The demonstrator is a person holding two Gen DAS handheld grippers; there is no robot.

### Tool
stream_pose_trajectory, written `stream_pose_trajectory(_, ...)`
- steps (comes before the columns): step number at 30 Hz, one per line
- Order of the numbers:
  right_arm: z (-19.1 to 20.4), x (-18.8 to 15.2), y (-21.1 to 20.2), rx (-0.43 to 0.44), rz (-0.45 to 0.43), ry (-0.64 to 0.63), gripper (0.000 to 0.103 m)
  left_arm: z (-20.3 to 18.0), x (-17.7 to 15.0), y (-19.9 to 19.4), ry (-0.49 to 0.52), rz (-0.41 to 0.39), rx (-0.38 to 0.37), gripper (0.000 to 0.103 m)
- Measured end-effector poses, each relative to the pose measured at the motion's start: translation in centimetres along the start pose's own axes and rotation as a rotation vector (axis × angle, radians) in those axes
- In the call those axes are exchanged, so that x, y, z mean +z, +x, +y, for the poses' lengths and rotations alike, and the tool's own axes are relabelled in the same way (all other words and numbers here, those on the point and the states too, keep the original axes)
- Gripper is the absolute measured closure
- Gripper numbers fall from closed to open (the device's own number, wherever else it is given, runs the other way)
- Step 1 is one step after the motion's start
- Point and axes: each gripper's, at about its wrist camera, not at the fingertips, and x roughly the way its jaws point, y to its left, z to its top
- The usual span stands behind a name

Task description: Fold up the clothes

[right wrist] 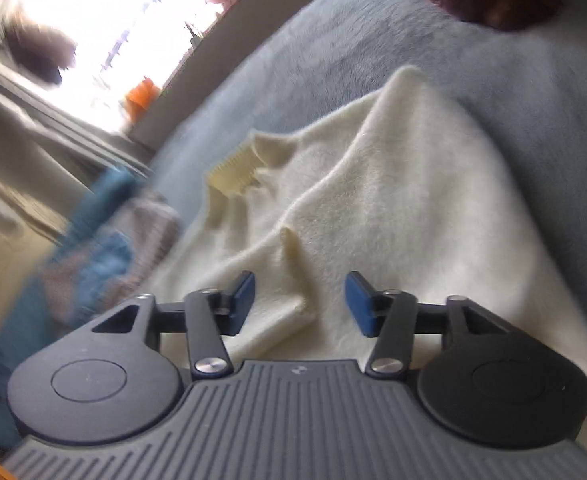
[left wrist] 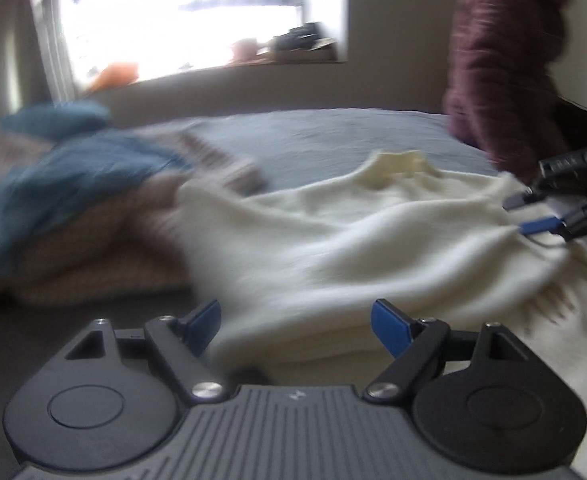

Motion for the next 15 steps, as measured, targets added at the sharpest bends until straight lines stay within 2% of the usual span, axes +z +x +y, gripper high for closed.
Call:
stream_pose_trajectory(3,2.3,0.0,2.3,-0.061,0.055,-0.108,0.043,1.8,-0.1,0.6,-0.06,0.002,0.08,0.019)
stream_pose_trajectory(4,3.1,-0.1,2.8,-0.08,0.064,-0.142,0.044,1.8,-0.3,0.9,-0.064,0.001,0.084,0.019)
stream_pose_trajectory(5,3.7,-0.2,2.9,-0.087,0.074,-0.164,0.049,1.7,-0.5,1.1,-0.065,0.0,0.085,0.019)
stream_pose_trajectory(6,4.2,-0.4,2.8,-0.083,0.086,-0.178,0.062,1.5,-0.8,1.2,-0.063,0.0,0.094,0.019)
stream_pose_trajectory(7,4.5,-0.5,2.7,-0.082,0.099,-0.186,0.068,1.4,-1.1,1.3,-0.059,0.0,0.105,0.019)
stream_pose_trajectory(10,5.2,-0.9,2.3,-0.113,0.123,-0.234,0.079,1.4,-1.6,2.0,-0.1,0.021,0.124,0.019)
stream_pose_trajectory(12,6.0,-0.7,2.1,-0.117,0.117,-0.239,0.094,1.6,-2.0,2.3,-0.141,0.036,0.136,0.017)
stream_pose_trajectory(15,8.5,0.2,0.6,-0.06,0.071,-0.265,0.096,1.7,-2.2,2.3,-0.175,0.036,0.141,0.017)
